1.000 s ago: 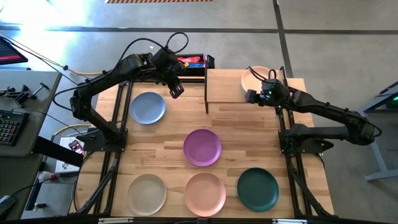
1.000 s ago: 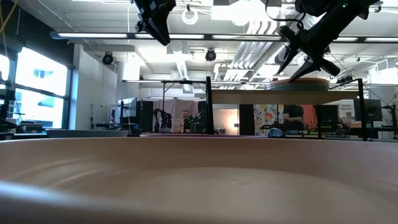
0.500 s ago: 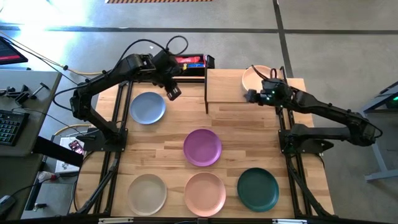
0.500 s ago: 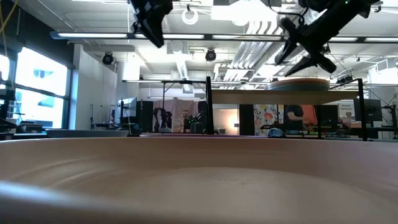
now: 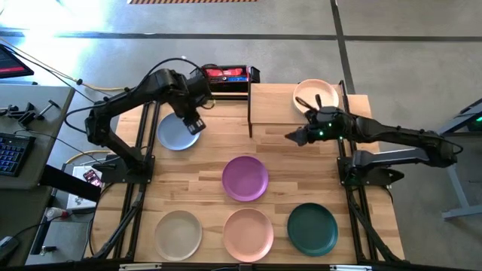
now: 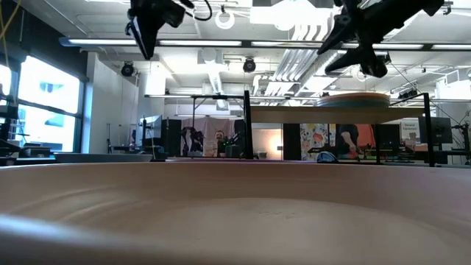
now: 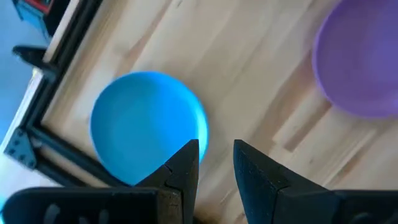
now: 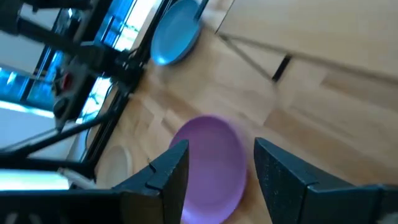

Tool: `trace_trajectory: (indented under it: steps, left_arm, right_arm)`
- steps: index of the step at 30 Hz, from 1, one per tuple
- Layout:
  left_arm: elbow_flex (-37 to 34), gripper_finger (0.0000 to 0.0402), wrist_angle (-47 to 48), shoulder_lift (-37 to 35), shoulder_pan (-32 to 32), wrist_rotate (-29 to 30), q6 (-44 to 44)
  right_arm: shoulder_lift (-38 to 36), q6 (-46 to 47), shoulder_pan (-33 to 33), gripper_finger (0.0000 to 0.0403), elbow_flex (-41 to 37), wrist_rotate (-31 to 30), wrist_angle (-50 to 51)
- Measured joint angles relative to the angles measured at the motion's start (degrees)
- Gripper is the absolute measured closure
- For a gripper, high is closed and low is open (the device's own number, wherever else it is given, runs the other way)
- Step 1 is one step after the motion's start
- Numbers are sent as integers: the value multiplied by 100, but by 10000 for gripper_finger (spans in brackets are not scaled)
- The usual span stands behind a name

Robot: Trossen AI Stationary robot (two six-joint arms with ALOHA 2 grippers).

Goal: Place and stack plates onto a shelf
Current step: Stack the gray plate on top of the light orange plate on the shelf

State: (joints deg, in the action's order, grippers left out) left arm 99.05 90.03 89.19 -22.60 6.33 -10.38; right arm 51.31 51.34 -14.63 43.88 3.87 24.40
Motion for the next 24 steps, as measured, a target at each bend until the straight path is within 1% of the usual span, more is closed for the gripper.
trace_trajectory:
  steps: [4,8,13,17,19,24]
  left_arm:
    - [-270,314,-4,-222,365,-204,-57]
    - [-797,314,-22,-432,787,-464,-183]
    - [-1530,314,-12,-795,1368,-476,-510]
    - [-2124,314,-31,-1140,1894,-493,-894]
    - [-2421,314,-87,-1304,2192,-597,-1075]
    - [-3161,314,-764,-1747,3043,-700,-1480]
  right_arm:
    - [15,352,546,240,0,-410,-6]
    - [15,670,1075,240,0,-1008,-22]
    - [31,1191,1573,240,0,-1565,-22]
    - [152,1463,1881,240,0,-1725,-27]
    - [274,1569,1994,240,0,-1738,-6]
    - [738,1775,2265,240,0,-1735,-14]
